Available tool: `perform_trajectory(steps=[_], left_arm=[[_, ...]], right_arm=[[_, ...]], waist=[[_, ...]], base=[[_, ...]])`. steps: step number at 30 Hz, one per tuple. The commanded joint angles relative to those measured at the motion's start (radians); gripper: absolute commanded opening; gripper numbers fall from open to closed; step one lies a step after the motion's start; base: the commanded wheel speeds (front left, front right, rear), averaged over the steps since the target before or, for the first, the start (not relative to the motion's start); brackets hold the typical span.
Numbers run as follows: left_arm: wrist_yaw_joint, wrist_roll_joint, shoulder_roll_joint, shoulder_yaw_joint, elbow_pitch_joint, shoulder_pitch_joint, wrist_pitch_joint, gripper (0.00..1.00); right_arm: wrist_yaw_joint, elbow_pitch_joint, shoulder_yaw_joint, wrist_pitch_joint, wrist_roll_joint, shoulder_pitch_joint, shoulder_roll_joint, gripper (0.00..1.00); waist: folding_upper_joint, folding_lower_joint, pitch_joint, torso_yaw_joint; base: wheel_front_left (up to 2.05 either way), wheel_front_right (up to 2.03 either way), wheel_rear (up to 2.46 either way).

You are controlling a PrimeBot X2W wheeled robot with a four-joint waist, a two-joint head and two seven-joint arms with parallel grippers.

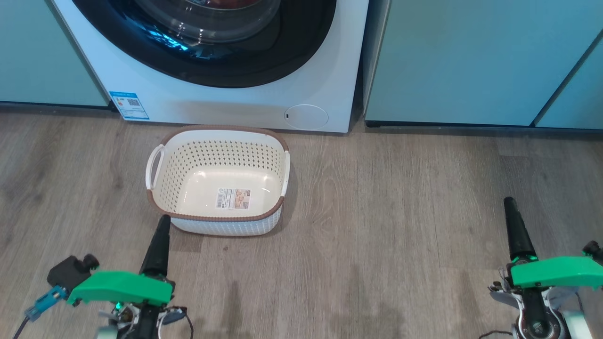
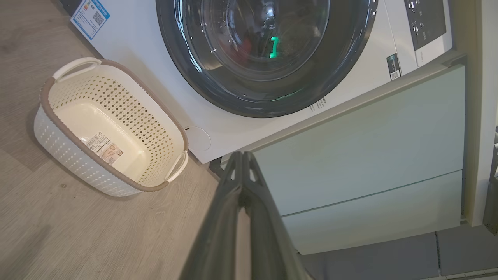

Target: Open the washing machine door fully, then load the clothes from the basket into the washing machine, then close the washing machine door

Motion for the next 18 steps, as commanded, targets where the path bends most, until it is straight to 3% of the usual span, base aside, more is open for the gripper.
perform_trajectory(steps=[1,18], left_arm=[[-0.009,-0.029,0.018,0.032,-0.027,-0.053,0.007,0.0],[-0.024,-0.218,0.02,0.065,-0.004,-0.062,0.055,0.0]], right_arm=[[0.0,-0.028,0.015,0.011,0.03,-0.049,-0.017,0.0],[0.0,-0.012,0.018,0.061,0.216,-0.059,-0.018,0.0]], waist=[[0.0,0.0,-0.001,0.0],[0.0,0.0,-0.018,-0.006]], base=[[0.0,0.0,0.0],[0.0,0.0,0.0]])
